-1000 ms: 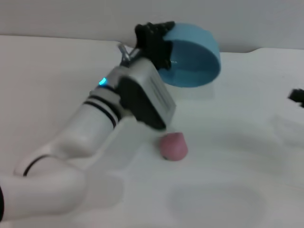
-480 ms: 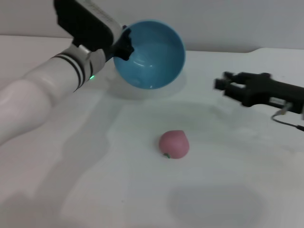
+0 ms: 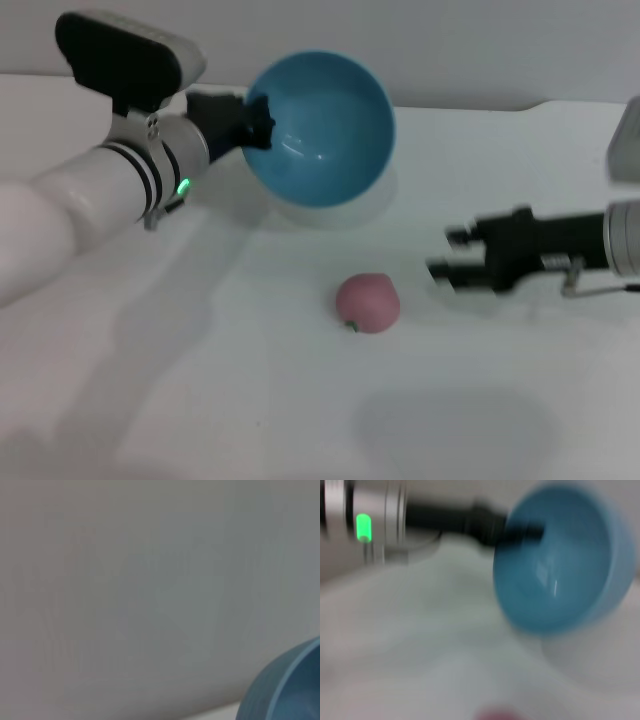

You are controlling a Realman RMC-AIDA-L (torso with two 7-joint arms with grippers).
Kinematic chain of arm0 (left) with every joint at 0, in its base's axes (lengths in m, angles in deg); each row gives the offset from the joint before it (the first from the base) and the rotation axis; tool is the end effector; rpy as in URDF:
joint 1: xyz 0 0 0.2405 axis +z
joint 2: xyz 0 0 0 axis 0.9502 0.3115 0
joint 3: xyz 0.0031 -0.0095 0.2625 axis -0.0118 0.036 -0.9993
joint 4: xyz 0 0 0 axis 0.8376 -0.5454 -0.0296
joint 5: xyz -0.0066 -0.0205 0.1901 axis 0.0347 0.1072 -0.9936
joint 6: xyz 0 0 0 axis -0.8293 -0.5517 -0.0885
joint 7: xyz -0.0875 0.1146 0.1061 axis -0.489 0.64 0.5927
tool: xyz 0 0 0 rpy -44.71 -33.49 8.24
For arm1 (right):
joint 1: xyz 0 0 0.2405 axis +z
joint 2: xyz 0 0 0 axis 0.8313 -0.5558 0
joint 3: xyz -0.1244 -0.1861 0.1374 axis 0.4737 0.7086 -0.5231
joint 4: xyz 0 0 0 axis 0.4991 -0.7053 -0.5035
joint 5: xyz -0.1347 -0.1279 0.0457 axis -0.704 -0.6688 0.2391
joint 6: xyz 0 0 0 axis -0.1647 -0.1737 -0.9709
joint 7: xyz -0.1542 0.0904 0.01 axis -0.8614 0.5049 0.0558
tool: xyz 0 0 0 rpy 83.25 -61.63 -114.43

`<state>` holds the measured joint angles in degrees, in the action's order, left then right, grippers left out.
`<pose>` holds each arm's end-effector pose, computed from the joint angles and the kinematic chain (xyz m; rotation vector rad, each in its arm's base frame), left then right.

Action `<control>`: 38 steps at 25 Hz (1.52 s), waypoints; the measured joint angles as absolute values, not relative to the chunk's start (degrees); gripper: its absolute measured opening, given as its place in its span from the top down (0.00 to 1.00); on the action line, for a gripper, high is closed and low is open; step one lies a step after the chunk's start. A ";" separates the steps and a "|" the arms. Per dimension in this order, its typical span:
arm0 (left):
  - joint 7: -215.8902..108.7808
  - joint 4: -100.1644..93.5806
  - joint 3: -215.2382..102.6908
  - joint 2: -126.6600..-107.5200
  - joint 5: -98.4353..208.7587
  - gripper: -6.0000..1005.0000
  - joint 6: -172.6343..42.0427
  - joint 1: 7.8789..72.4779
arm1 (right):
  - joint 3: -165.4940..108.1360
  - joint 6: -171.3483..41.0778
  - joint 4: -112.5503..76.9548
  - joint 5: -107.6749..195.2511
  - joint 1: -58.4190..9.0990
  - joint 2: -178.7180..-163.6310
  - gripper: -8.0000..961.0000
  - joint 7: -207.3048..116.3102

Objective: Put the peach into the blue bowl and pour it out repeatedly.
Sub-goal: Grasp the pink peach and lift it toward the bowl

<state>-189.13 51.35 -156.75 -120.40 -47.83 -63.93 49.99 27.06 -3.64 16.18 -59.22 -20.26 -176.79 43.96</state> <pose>-0.2386 0.4042 -0.0708 -2.0279 -0.7931 -0.3322 0.2402 0.3591 -0.0827 -2.8261 0.6421 0.1992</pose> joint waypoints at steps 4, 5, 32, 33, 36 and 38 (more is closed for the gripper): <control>-201.76 49.93 -155.71 -120.21 -47.03 1.00 -68.76 50.46 | 31.61 -3.96 19.28 -67.11 -21.27 -177.31 0.43 43.94; -203.73 49.70 -155.54 -120.22 -47.02 0.99 -69.48 51.08 | 32.17 -4.04 19.32 -67.25 -21.36 -177.31 0.42 43.46; -208.24 50.57 -153.60 -120.12 -41.51 0.99 -73.58 51.99 | 54.76 -20.90 8.98 -30.83 -20.19 -177.37 0.40 13.74; -208.09 51.05 -152.94 -120.12 -41.63 0.99 -74.41 52.02 | 55.69 -21.58 8.66 -29.58 -20.16 -177.52 0.40 13.30; -207.85 52.24 -152.11 -120.00 -41.74 0.99 -75.78 52.19 | 59.62 -25.75 7.59 -27.01 -19.94 -177.94 0.40 13.01; -207.82 53.02 -151.95 -119.83 -41.76 0.99 -76.23 52.40 | 61.89 -27.23 6.48 -24.93 -19.59 -178.01 0.41 12.95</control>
<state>-207.82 53.02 -151.95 -119.83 -41.76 -76.23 52.40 61.89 -27.23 6.48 -24.93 -19.59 -178.01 12.95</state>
